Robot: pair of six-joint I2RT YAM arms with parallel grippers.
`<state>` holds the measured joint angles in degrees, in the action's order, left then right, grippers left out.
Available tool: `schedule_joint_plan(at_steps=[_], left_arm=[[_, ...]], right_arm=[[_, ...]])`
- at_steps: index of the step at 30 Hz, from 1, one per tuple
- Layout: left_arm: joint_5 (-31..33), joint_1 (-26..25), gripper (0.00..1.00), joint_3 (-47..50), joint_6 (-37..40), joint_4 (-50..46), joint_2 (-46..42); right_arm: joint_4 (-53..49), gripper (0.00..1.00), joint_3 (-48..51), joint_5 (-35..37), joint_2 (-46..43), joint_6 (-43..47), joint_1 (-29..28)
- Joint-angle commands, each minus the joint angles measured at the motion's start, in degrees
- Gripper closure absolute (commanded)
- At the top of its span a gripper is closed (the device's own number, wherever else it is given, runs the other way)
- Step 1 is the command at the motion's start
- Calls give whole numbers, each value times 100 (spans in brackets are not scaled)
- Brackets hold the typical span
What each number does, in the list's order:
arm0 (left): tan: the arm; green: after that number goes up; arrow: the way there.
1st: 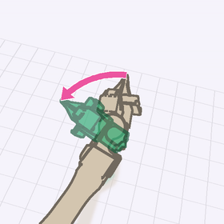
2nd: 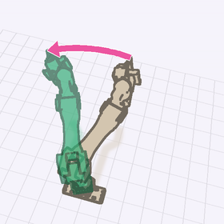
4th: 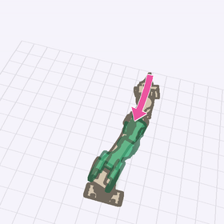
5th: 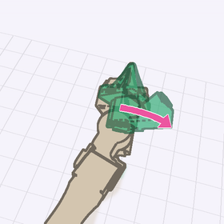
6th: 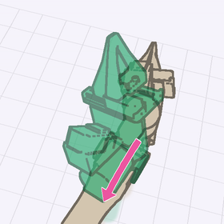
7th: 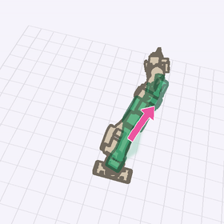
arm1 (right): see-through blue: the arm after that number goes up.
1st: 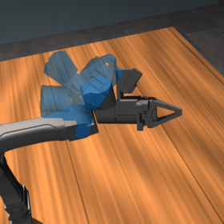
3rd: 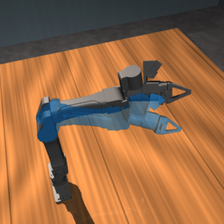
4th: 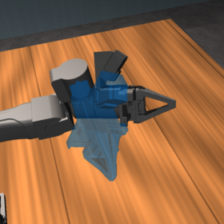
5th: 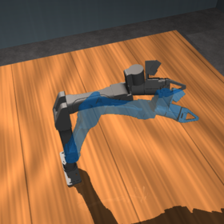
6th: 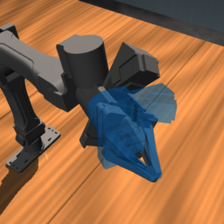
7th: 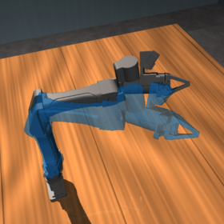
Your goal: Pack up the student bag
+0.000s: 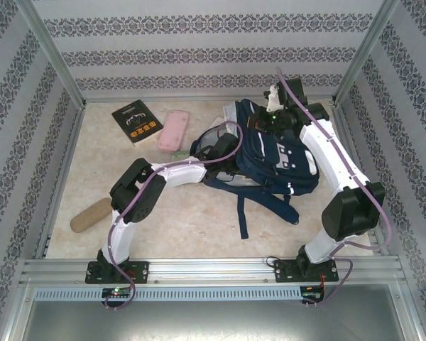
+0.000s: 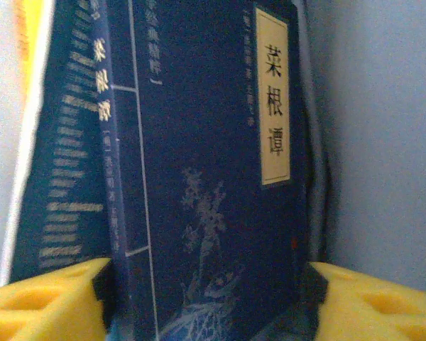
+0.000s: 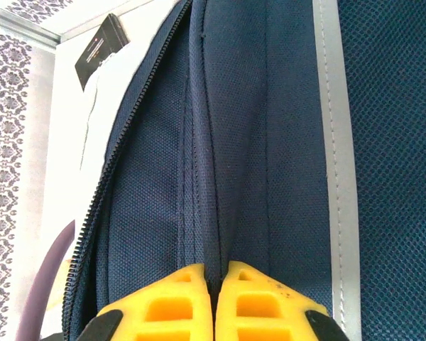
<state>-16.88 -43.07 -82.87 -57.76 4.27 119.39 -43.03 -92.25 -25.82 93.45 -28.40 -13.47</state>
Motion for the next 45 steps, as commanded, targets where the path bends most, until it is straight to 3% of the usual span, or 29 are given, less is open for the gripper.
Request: schedule_joint_plan(at_steps=[1,11,17,23,32,38,45], left_arm=[[455,-22,21,-75,544,-1071,-435],[837,420,17,434,1010,-2152,-1811],[1021,1189,17,836,1381,-2764,-2696],[508,2061,17,1052,1656,-2804,-3093],[-1147,2721,17,1050,1799,-1949,-3037],[-181,3382,17,764,1822,-2272,-2736],[8,4187,17,-75,1957,-2202,-1397]], right_arm=[[683,100,39,-425,-321,-52,4],[877,100,428,-292,-247,112,-117],[1005,100,753,-7,-86,259,-484],[1162,100,936,191,51,244,-768],[1011,100,1000,589,116,274,-848],[948,100,981,606,165,296,-894],[883,100,823,645,179,252,-1015]])
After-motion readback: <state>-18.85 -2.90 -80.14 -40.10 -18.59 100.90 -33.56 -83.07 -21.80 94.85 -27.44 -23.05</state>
